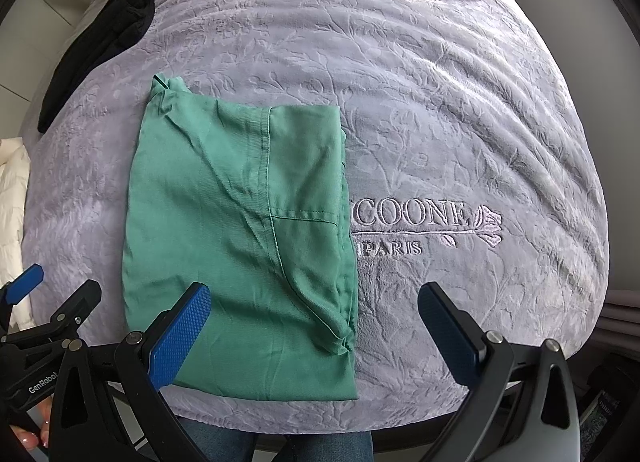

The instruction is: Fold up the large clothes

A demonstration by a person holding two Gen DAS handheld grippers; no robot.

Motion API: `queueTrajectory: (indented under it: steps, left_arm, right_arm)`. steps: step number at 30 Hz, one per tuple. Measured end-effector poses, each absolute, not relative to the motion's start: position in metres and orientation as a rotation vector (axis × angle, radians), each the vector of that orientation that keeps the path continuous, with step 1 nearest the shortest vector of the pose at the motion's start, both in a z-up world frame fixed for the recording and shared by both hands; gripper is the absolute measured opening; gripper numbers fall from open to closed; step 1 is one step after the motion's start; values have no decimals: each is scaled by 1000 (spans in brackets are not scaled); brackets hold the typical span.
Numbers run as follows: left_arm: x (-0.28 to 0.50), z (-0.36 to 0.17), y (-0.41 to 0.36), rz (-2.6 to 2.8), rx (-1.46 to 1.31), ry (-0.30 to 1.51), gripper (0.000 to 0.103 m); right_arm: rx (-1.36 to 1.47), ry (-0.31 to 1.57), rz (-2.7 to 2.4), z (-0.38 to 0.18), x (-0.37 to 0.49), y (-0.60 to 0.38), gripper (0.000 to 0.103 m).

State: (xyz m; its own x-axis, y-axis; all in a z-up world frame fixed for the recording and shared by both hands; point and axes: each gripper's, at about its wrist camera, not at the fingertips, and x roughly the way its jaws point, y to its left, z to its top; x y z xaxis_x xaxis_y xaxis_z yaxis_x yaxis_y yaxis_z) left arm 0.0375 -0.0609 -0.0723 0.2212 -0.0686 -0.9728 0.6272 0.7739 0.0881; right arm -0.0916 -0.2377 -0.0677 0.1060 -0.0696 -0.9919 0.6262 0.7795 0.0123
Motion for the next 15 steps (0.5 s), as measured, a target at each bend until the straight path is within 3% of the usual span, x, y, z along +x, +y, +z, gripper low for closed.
queueTrajectory:
  steps: [15]
  left_arm:
    - [36, -71, -62, -509, 498, 1261, 103]
  right_arm:
    - [500, 1385, -547, -69, -94, -233, 103]
